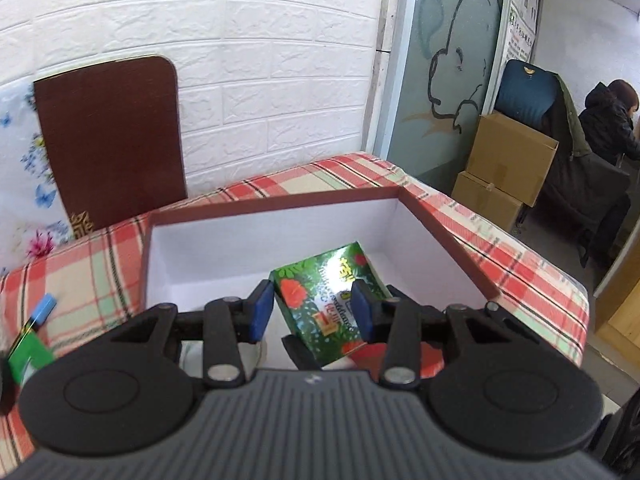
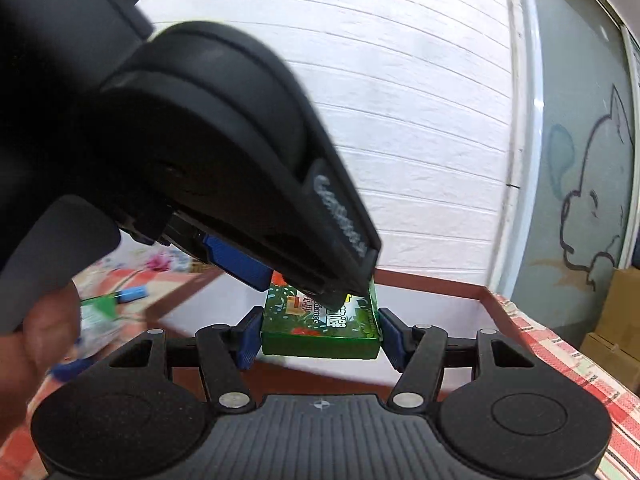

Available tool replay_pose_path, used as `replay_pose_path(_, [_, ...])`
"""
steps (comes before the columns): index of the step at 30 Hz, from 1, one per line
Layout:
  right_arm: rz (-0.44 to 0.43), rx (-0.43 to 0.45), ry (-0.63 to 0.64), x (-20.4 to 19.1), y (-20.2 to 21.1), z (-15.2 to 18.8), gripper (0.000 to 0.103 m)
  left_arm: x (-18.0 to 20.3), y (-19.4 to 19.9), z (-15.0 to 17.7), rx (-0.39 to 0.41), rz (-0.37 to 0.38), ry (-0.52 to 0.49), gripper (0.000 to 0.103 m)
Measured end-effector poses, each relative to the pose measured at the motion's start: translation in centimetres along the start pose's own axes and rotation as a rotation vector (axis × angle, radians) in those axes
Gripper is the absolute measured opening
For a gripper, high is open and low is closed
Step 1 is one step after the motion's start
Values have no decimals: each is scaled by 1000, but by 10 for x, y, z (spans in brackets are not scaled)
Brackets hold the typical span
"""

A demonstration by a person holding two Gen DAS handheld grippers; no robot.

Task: Organize objects
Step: 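Carry the green box into the brown box and open the right gripper, then move the right gripper back to the blue tape roll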

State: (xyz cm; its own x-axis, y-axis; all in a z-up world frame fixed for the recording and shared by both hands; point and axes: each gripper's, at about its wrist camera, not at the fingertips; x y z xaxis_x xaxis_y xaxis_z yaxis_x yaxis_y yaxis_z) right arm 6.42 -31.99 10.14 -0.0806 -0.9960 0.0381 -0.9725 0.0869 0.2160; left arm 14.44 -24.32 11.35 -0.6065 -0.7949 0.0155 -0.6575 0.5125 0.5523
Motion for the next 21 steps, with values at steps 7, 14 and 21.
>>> replay_pose_path(7, [57,2,-1,14,-14,9,85,-11,-32,-1,-21,-141,10,71])
replay_pose_path(14, [70,20,-71,20,27,17,86,-17,-17,14,-39,-193,-9,73])
replay_pose_path(21, [65,-23,-124,1,53,38,86,-7,22,35,-14,-208,-25,77])
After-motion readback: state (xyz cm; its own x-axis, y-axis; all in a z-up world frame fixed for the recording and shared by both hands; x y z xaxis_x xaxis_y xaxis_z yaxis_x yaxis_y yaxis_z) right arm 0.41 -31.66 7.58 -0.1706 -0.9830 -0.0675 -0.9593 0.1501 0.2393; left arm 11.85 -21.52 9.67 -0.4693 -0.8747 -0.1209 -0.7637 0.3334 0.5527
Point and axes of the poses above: each gripper's, at about its wrist camera, not at the fingertips, and y roughly against the way its jaws point, x to its right, z to its underside, and after that the axes turned 4 degrees about -y, right-handed
